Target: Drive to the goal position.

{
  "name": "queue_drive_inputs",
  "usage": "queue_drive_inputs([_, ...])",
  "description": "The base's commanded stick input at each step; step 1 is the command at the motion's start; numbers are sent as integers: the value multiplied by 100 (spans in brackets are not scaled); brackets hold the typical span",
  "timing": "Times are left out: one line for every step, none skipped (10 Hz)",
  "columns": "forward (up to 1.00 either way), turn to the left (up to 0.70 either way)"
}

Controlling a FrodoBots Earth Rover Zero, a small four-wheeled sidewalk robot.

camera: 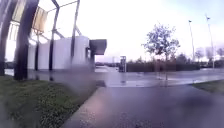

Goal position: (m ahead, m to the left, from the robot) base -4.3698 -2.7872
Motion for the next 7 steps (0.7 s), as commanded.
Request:
queue_drive_inputs([0, 0])
queue_drive_inputs([0, 0])
queue_drive_inputs([0, 0])
queue_drive_inputs([0, 0])
queue_drive_inputs([0, -12])
queue_drive_inputs([0, -44])
queue_drive_inputs([0, -45])
